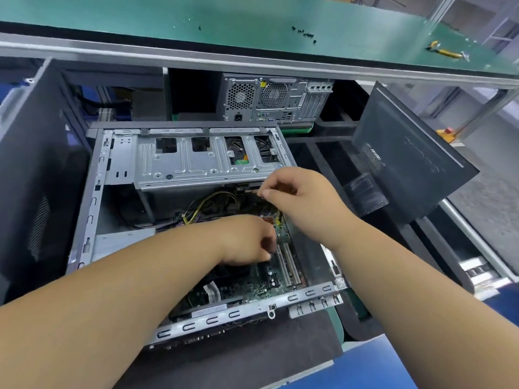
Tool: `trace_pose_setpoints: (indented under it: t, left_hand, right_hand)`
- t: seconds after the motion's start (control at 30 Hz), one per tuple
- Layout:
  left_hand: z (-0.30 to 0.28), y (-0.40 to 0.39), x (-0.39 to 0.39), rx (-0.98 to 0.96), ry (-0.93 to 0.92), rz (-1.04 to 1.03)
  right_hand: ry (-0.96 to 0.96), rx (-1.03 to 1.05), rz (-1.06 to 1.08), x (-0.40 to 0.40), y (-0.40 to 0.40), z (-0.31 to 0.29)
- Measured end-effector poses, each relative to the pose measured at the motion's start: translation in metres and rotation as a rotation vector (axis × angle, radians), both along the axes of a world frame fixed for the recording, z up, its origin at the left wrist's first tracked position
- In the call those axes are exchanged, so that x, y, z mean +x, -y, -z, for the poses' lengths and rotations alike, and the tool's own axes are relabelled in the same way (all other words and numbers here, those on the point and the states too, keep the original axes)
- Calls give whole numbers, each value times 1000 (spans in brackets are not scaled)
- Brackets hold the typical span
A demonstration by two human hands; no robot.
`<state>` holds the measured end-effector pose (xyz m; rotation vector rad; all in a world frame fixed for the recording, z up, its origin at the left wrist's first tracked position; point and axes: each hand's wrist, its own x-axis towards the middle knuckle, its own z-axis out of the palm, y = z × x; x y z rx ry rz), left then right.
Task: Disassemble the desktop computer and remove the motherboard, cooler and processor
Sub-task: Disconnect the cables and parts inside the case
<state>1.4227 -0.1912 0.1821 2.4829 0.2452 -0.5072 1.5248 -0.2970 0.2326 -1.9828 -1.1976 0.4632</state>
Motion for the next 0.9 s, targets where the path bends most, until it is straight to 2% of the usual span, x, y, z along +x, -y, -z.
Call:
trace_pose_setpoints:
  t: [0.13,0.3,0.57,0.73,0.9]
  left_hand:
    - [-1,12,9,2,-51,60]
    - [8,32,30,-32,-118,185]
    - [35,60,58,-2,-181,386]
    - [50,60,68,36,-98,361]
    - [65,47,62,-60,-75,289]
  right_hand:
    - [-142,104,110,3,13,12]
    - [-272,148,147,8,32,23]
    - [-305,217,221,9,34,23]
    - [-317,246,266,14,42,20]
    - [-330,231,296,15,46,25]
